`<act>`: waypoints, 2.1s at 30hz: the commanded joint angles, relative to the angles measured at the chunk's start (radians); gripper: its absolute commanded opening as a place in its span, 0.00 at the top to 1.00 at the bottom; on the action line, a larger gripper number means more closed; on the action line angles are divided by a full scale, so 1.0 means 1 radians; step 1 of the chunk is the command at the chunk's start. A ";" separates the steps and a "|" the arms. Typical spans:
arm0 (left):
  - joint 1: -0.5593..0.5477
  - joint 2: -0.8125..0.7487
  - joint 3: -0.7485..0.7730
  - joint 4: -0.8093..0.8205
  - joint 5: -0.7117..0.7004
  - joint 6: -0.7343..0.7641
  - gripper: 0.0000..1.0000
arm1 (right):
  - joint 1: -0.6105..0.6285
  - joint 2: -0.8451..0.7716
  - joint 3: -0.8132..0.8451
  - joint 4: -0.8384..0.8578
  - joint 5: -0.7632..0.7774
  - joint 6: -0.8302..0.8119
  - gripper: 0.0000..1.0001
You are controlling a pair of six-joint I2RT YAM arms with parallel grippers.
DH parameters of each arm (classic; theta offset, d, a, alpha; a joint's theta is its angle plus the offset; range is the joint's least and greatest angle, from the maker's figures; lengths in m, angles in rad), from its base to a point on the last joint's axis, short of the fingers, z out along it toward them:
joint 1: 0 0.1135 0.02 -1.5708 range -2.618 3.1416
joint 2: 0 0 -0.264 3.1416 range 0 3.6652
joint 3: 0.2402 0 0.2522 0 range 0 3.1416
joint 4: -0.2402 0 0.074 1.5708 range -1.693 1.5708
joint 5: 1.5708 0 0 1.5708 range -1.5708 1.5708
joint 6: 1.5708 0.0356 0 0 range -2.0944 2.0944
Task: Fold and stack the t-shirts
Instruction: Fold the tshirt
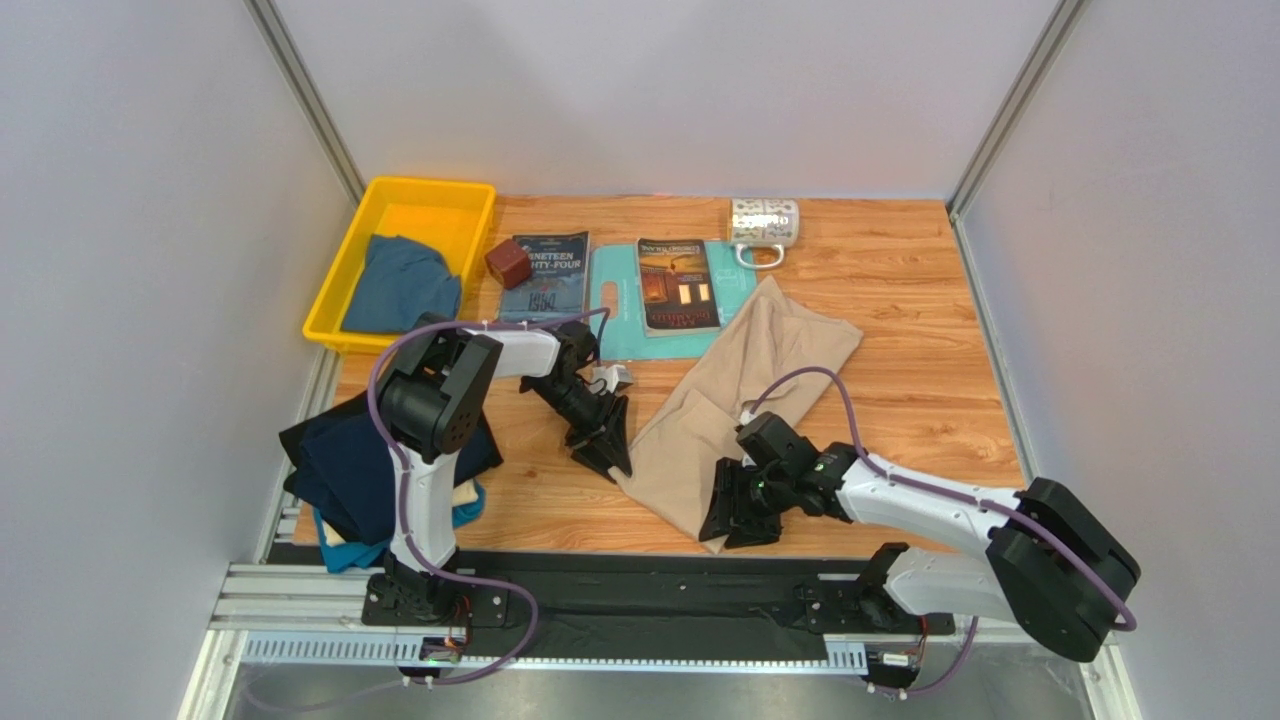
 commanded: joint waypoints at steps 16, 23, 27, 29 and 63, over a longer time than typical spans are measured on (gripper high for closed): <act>-0.009 0.018 0.003 0.050 -0.057 0.021 0.84 | 0.025 0.244 -0.028 -0.021 0.144 -0.065 0.90; -0.009 -0.004 0.047 0.048 -0.045 0.001 1.00 | 0.024 0.152 0.029 -0.156 0.188 -0.068 1.00; -0.009 -0.051 0.101 0.027 -0.061 -0.028 1.00 | 0.024 0.100 0.109 -0.255 0.210 -0.080 1.00; -0.009 -0.082 0.155 0.015 -0.091 -0.048 1.00 | 0.018 0.075 0.170 -0.313 0.213 -0.087 1.00; -0.086 0.268 1.110 0.018 -0.120 -0.145 1.00 | -0.481 -0.052 0.713 -0.684 0.490 -0.353 1.00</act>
